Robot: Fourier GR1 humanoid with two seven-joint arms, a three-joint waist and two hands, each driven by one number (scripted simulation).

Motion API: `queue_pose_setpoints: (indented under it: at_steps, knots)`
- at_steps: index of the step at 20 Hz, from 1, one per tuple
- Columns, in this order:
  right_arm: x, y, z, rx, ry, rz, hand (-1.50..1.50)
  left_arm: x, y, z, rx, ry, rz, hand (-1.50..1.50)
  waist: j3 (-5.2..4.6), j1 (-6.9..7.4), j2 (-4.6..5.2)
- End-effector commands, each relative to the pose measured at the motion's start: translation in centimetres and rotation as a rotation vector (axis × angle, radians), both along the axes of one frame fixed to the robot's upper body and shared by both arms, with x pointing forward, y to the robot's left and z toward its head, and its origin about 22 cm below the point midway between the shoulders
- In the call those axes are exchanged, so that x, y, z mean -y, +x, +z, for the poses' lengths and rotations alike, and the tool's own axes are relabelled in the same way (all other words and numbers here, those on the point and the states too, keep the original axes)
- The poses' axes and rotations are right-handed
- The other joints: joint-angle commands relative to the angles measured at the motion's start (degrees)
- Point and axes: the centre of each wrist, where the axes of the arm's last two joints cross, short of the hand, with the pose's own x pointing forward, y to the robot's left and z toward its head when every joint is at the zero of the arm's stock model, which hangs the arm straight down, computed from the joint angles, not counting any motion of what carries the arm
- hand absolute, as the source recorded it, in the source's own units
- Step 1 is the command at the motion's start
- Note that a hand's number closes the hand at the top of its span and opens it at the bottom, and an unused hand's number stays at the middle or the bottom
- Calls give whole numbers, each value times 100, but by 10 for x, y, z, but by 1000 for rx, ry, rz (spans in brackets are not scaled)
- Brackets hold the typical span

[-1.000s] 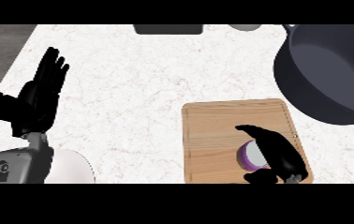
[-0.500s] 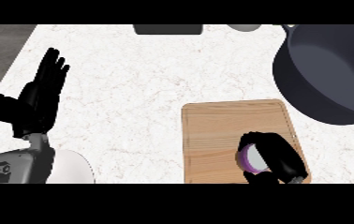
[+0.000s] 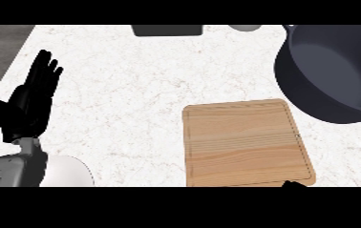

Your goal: Pick the can from the cutting board and place it in the pot

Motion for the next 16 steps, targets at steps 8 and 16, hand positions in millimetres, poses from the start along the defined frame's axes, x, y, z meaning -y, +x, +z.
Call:
queue_pose_setpoints:
  at_steps: [8,16]
  knots:
    - [66,-22,45,214,368,-117,150,7,1,-8,-4,0,13,0,-2,-112,34]
    - [108,-8,108,441,648,-377,150,2,-6,6,1,-1,-1,0,-4,16,33]
